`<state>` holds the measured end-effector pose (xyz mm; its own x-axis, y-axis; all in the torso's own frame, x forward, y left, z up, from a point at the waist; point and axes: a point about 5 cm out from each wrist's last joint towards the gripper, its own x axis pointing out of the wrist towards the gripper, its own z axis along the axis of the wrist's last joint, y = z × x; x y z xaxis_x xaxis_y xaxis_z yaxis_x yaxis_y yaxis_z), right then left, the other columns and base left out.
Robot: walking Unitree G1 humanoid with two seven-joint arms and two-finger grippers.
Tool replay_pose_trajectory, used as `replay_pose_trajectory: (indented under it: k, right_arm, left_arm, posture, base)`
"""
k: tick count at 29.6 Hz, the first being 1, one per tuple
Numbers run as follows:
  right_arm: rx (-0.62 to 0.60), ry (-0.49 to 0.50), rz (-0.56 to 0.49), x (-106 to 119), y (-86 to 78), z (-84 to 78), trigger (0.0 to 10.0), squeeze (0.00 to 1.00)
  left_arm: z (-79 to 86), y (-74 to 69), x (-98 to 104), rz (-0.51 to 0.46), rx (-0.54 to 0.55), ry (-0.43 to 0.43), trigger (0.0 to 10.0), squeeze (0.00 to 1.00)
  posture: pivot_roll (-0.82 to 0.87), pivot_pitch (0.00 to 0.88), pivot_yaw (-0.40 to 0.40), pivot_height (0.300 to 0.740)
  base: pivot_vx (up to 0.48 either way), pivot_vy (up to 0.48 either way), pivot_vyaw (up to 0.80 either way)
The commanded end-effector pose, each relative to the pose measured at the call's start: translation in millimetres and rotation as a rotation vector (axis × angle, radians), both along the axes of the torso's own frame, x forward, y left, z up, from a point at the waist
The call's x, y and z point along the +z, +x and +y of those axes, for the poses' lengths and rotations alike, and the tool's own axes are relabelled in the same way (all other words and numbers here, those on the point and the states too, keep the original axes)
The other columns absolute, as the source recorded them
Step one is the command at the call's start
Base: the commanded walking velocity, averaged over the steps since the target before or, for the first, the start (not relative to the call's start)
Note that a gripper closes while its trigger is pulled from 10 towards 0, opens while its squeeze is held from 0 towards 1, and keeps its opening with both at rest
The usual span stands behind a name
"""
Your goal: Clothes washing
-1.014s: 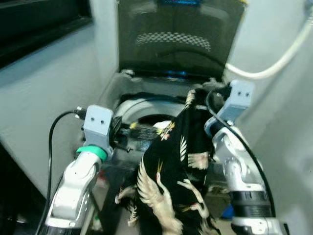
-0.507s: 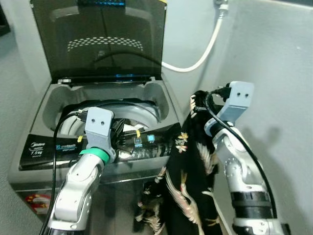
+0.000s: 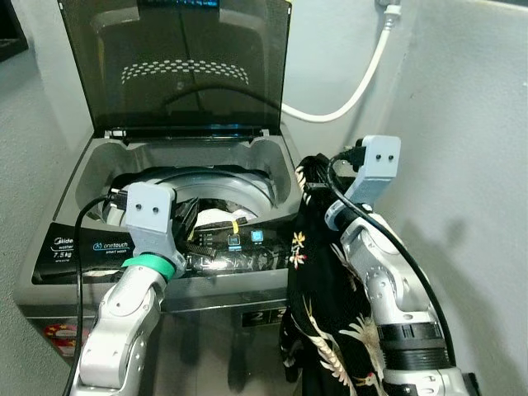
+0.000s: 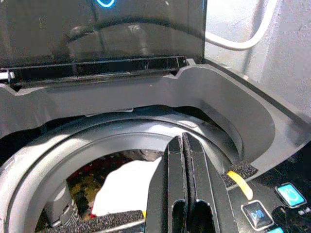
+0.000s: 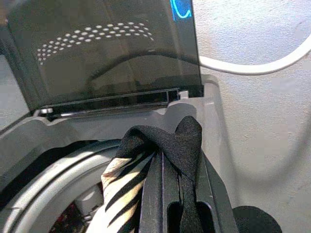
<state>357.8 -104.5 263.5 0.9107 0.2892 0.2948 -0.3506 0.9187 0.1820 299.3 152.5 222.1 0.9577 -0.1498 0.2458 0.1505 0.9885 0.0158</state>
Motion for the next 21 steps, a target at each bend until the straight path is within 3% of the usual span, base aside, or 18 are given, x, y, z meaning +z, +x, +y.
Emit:
replay_pose_trajectory:
  k: [1,16,21]
  right_arm:
    - [0.022,0.004,-0.03,9.4,-1.9,4.1,10.0,0.0]
    - [0.029,0.013,0.009,4.3,-0.3,3.7,10.0,0.0]
    - [0.015,0.017,0.02,2.9,0.8,2.0,10.0,0.0]
  left_arm:
    - [0.5,-2.8,-1.7,0.011,0.001,-0.013,10.0,0.0]
    - [-3.8,-6.5,1.7,-0.006,-0.016,-0.029,10.0,0.0]
    - [-3.0,-4.8,3.1,-0.01,-0.01,-0.024,10.0,0.0]
  posture:
    - [-0.01,0.0,-0.013,0.74]
    - [-0.01,0.0,-0.014,0.74]
    - [-0.01,0.0,-0.017,0.74]
  base:
    - [0.0,0.0,0.0]
    - [0.0,0.0,0.0]
    - [0.0,0.48,0.0]
